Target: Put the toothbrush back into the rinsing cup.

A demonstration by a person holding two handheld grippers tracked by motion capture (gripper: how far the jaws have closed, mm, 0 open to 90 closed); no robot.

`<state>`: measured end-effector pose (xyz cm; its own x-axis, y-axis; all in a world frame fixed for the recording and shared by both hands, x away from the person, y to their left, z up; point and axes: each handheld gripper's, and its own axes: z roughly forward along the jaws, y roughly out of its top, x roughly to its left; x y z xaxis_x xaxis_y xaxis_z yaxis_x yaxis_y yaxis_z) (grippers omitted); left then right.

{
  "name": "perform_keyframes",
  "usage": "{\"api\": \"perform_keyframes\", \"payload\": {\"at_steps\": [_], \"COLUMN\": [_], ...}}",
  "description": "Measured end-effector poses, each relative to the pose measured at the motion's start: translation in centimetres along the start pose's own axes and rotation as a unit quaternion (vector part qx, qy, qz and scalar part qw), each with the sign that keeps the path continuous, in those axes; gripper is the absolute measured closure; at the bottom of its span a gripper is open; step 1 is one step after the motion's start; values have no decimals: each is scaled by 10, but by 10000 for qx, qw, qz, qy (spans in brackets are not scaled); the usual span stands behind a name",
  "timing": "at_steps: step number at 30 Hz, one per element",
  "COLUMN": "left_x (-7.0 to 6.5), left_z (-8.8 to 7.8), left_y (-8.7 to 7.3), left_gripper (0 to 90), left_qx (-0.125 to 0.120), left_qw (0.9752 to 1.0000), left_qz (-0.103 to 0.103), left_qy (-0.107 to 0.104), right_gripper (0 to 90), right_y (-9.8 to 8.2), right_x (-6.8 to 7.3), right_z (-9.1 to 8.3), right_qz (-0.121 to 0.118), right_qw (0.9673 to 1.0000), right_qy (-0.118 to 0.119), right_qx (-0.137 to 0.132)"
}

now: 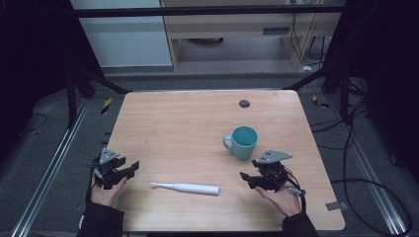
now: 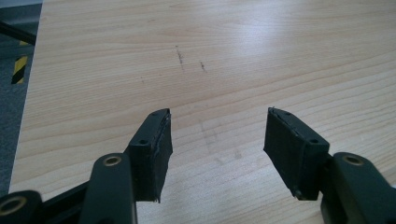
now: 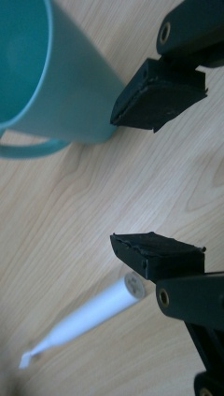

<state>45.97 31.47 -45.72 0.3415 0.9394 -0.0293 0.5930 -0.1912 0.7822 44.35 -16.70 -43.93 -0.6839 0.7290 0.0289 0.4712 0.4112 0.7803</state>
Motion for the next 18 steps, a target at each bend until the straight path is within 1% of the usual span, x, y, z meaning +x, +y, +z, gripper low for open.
{"api": "perform_keyframes", "payload": {"at_steps": [1,2,3,5,8,10,11,12,13,15,16,17,18], "left_x": [0,-1,-1,-2,-1,-1,-1,-2,-2,-2,-2,-2,-2], "left_z": [0,0,0,1,1,1,2,3,3,3,4,4,4], "left_y": [0,0,0,1,1,1,2,1,1,1,1,1,1], "left_gripper": [411,411,411,411,412,413,414,415,415,416,417,417,416], "left_qx": [0,11,13,22,28,30,34,52,52,87,92,91,93], "left_qw": [10000,10000,10000,10000,10000,10000,10000,10000,10000,9999,9999,9999,9999], "left_qz": [0,12,21,29,30,40,50,45,45,61,58,46,54], "left_qy": [0,-4,0,-5,-29,-41,-44,-51,-51,-54,-56,-63,-66], "right_gripper": [372,384,384,392,411,419,417,416,416,415,415,415,416], "right_y": [0,3,3,7,13,18,21,22,22,23,24,24,24], "right_x": [0,5,5,10,18,24,30,33,33,39,45,45,47], "right_z": [0,5,5,9,15,19,24,27,27,33,39,39,42], "right_qz": [0,-64,-64,-196,-363,-473,-586,-648,-648,-739,-823,-823,-885], "right_qw": [10000,9999,9999,9995,9986,9976,9964,9955,9955,9939,9923,9923,9913], "right_qy": [0,107,107,198,338,448,519,579,579,650,703,703,728], "right_qx": [0,36,36,118,167,228,336,384,384,491,607,607,644]}}
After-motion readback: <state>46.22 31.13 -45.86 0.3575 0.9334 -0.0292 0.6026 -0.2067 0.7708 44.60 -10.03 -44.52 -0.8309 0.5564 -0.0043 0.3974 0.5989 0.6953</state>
